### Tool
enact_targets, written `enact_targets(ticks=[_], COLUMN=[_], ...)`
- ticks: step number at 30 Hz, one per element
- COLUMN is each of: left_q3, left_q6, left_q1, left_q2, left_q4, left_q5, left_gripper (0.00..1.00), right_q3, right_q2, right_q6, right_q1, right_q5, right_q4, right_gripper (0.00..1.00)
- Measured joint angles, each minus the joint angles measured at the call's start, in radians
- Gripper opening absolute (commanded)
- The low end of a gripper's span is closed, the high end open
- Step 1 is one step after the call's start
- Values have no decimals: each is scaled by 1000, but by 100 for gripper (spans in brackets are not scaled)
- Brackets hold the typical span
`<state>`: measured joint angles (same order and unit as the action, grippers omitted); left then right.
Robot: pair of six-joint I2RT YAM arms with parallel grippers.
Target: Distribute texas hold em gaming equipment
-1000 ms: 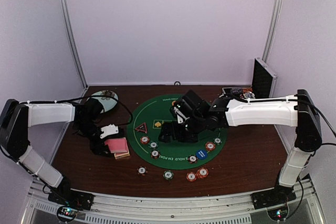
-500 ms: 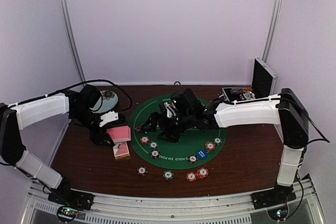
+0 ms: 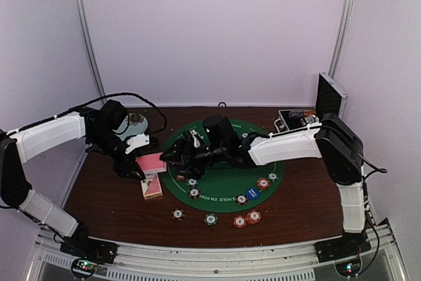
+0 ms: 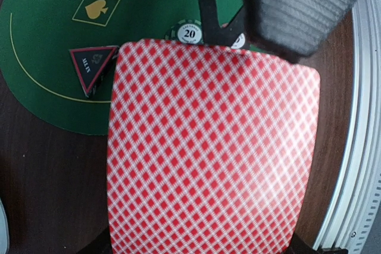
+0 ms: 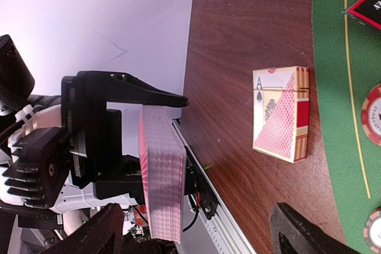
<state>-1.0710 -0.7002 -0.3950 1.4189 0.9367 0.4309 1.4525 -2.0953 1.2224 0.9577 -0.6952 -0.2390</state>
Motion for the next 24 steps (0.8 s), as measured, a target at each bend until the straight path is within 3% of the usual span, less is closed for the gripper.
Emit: enact_targets(ticks=[10,17,24], left_q3=[-18,-24,-37], left_q6=[7,10,11], left_q1=[-22,-27,-28], left_q2=[0,0,0], left_q4=[8,8,8], left_q5=[0,0,0], left_gripper=[0,0,0], right_q3=[46,85,107], right_q2=[-78,-121,-143], right_q6=[111,162,201], right_q1=[1,6,8], right_q5=[-49,-73,-92], right_q4=[-150,-210,-244], right_gripper=[76,53,39])
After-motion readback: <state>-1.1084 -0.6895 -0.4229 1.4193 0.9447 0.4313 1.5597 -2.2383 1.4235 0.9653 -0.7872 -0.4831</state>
